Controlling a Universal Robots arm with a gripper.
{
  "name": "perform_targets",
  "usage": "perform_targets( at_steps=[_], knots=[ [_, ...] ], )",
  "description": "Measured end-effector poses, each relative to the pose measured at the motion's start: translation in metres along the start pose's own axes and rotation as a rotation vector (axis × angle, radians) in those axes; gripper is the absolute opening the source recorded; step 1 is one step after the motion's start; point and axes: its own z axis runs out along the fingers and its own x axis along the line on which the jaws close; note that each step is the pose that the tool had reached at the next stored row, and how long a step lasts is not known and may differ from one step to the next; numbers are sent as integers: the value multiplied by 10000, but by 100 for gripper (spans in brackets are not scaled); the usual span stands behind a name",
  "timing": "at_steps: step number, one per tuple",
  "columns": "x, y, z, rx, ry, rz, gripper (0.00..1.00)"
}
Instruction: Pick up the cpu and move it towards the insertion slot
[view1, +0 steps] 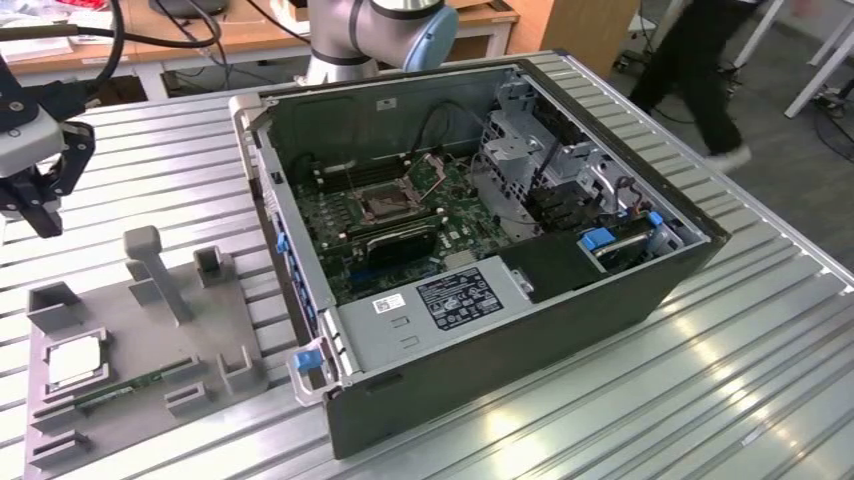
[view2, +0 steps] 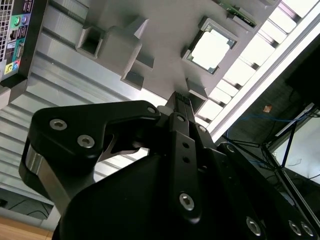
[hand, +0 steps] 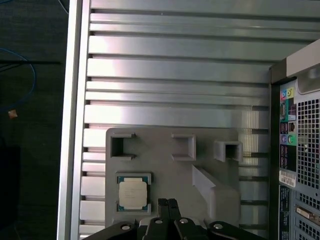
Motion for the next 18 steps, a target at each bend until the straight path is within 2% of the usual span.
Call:
perform_targets(
  at_steps=[7,18],
  knots=[
    [-1,-3,65,0,0,0,11],
    [0,-3,71,0,0,0,11]
  ],
)
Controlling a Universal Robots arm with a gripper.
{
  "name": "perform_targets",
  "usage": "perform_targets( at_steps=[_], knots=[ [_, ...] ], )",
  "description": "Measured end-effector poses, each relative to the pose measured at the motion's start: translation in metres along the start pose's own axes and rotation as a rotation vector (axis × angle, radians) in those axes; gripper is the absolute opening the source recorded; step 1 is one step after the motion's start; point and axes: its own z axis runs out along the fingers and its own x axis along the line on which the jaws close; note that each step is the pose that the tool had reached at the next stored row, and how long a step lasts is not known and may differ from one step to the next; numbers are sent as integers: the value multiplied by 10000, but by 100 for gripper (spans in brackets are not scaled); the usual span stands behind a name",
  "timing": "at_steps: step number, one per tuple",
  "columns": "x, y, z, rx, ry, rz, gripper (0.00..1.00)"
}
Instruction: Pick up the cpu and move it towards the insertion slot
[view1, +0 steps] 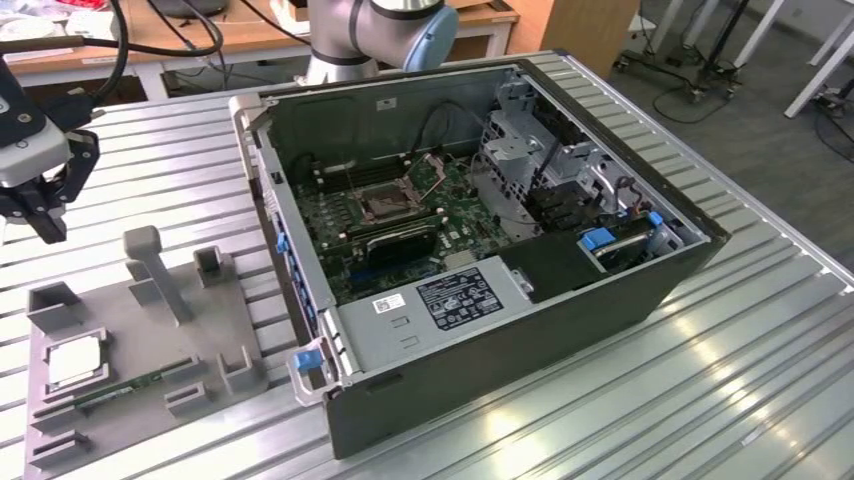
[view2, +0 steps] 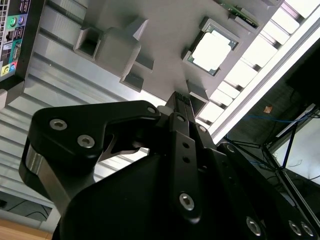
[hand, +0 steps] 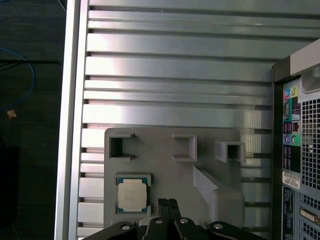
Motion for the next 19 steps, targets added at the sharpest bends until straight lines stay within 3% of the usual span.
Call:
perform_targets(
  at_steps=[11,19],
  knots=[
    [59,0,17,0,-1,-1,11],
    [66,1,18,0,0,0,11]
  ],
)
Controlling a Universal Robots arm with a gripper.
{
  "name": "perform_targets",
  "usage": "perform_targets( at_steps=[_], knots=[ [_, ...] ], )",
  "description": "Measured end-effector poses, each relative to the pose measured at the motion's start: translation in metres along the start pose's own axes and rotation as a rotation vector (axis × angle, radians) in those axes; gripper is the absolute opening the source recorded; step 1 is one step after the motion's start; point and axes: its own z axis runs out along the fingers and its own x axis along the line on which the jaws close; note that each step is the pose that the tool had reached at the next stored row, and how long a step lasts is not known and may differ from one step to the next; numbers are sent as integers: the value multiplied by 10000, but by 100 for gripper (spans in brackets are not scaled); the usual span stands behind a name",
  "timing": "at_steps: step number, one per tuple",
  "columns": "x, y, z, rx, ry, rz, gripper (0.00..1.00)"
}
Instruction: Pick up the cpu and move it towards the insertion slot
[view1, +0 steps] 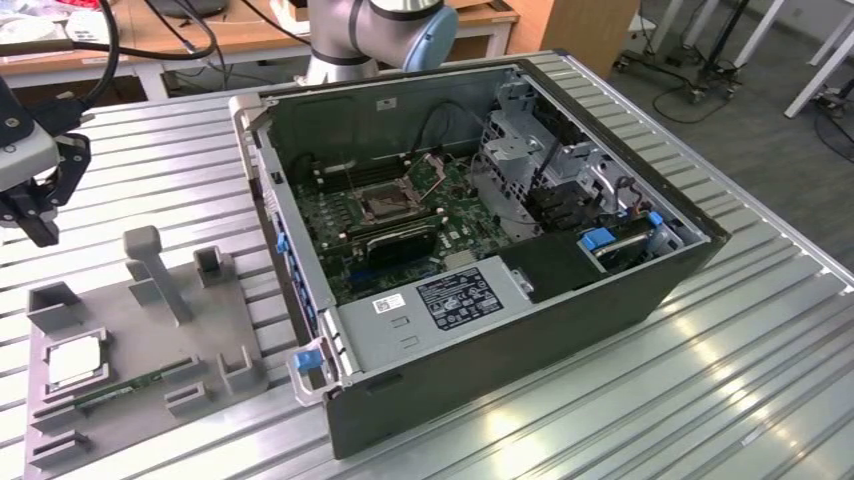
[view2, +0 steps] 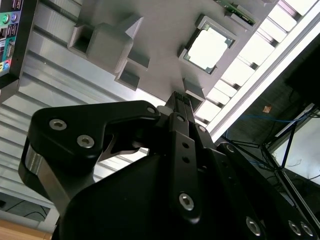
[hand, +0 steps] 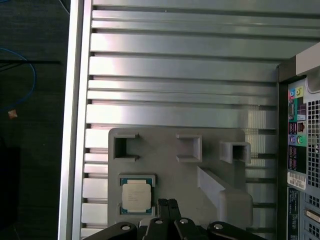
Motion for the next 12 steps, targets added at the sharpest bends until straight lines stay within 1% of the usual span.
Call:
perform_targets(
  at_steps=[3,6,12],
  knots=[
    [0,-1,5,0,0,0,11],
    [0,-1,25,0,0,0,11],
    [0,-4,92,0,0,0,11]
  ],
)
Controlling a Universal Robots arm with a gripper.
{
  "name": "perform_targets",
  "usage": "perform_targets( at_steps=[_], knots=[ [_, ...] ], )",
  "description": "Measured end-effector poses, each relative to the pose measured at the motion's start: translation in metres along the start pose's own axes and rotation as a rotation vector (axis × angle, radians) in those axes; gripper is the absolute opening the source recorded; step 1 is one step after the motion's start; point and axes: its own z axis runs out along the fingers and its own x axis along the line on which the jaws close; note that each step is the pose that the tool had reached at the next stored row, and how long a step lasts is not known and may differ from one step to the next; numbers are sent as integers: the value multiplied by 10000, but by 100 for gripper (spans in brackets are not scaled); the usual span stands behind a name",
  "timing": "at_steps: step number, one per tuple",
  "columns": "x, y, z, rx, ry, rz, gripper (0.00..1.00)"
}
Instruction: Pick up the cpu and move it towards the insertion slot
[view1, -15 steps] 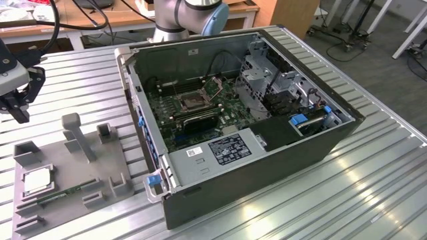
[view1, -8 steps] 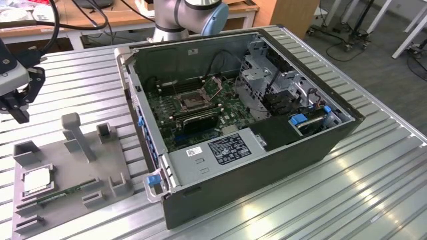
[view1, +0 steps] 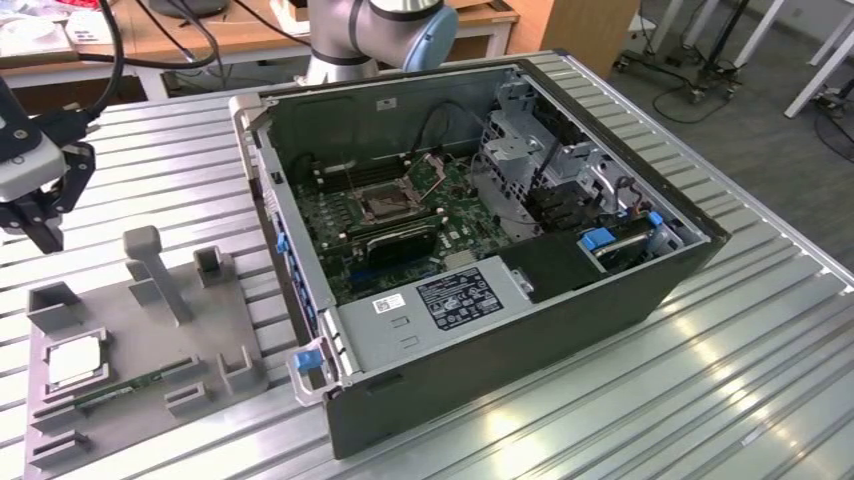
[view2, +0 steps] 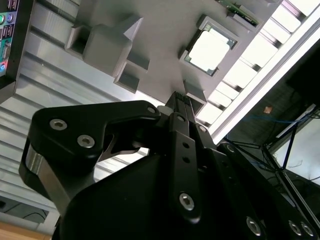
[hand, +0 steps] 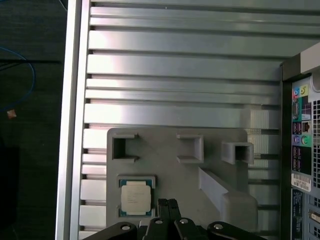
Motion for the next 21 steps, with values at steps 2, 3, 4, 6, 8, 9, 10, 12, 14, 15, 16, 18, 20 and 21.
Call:
perform_targets(
  at_steps=[2,3,4,6,8,9,10,12,14,15,16,18,20,21],
  knots=[
    [0,-1,21,-1,0,0,11],
    [0,-1,29,0,0,0,11],
    [0,-1,38,0,0,0,11],
    [0,-2,54,0,0,0,11],
    [0,-3,68,0,1,0,11],
    [0,-3,72,1,2,0,11],
    [0,-3,76,1,2,0,11],
    [0,-3,85,0,1,0,11],
    [0,-4,86,2,3,0,11],
    [0,-3,88,0,1,0,11],
    [0,-3,88,0,1,0,11],
    [2,-3,90,-1,-1,1,11],
    [6,-3,93,-1,-1,0,11],
    [10,-3,94,0,0,1,11]
  ],
)
